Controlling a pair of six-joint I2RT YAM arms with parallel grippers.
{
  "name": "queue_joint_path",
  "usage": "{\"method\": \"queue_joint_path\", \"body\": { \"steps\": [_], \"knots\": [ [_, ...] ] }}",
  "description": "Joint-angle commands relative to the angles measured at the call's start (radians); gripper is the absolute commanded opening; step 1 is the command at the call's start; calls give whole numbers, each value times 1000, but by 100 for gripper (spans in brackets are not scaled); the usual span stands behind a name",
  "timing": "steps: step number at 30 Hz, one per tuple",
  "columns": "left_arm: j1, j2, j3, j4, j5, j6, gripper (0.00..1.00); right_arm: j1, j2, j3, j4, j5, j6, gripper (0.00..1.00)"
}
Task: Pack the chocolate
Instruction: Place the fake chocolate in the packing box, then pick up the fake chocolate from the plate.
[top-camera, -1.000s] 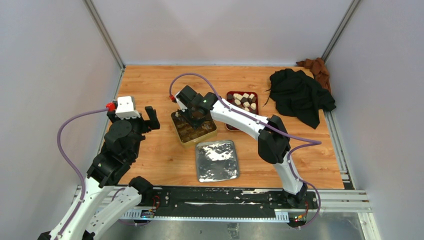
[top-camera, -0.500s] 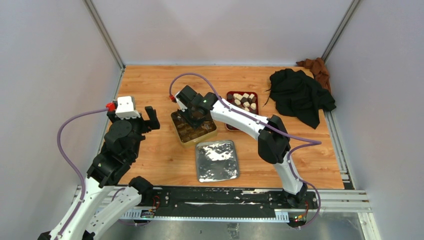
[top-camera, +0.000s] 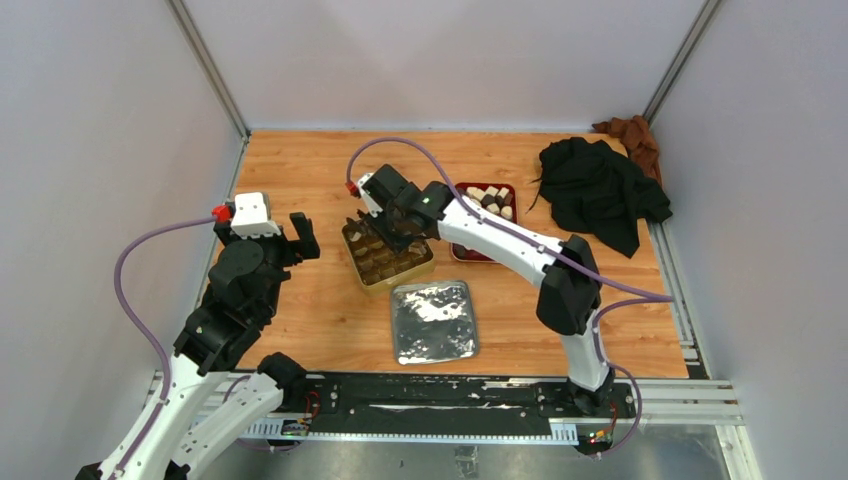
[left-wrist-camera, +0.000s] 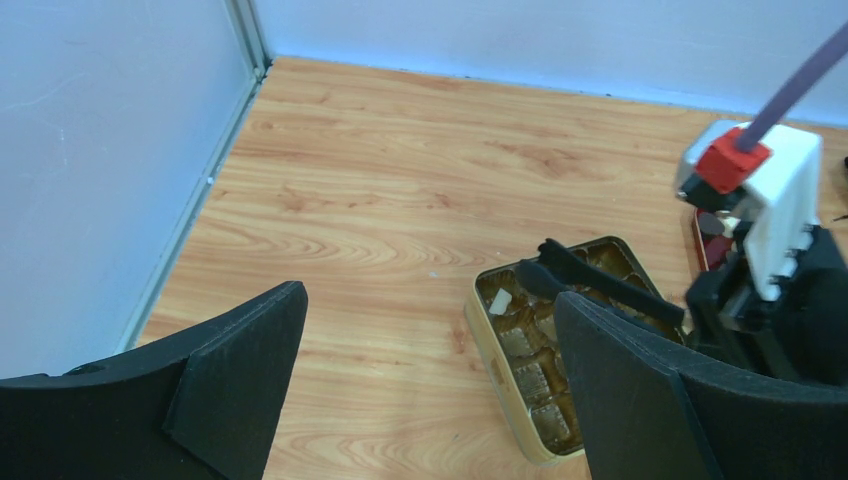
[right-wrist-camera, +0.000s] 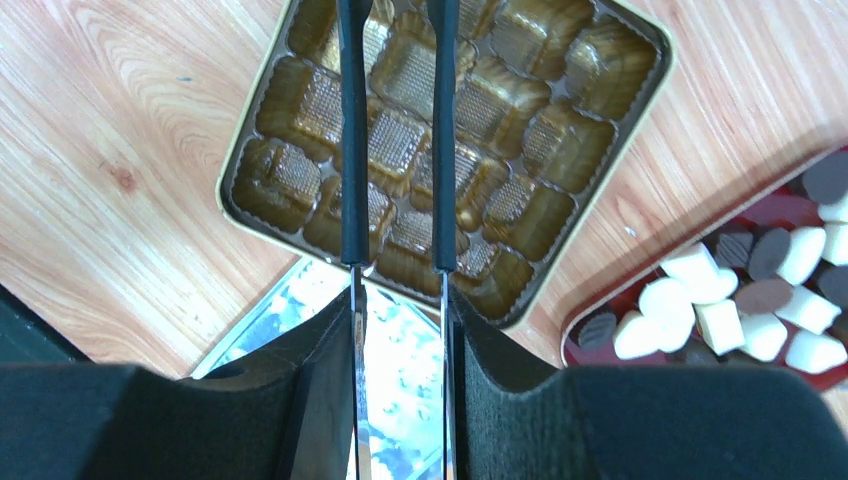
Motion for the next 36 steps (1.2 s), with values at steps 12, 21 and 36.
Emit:
{"method": "queue_joint_path", "body": {
  "steps": [12,21,36],
  "knots": [
    [5,-8,-14,31,-4,-9,100,-31,-333,-345,2,167,52,37],
    [5,-8,-14,32,4,-9,100,-118,-524,-544,-1,194,98,37],
    [5,-2,-15,33,6,-9,100,-289,-660,-747,-78,175,129,37]
  ]
}}
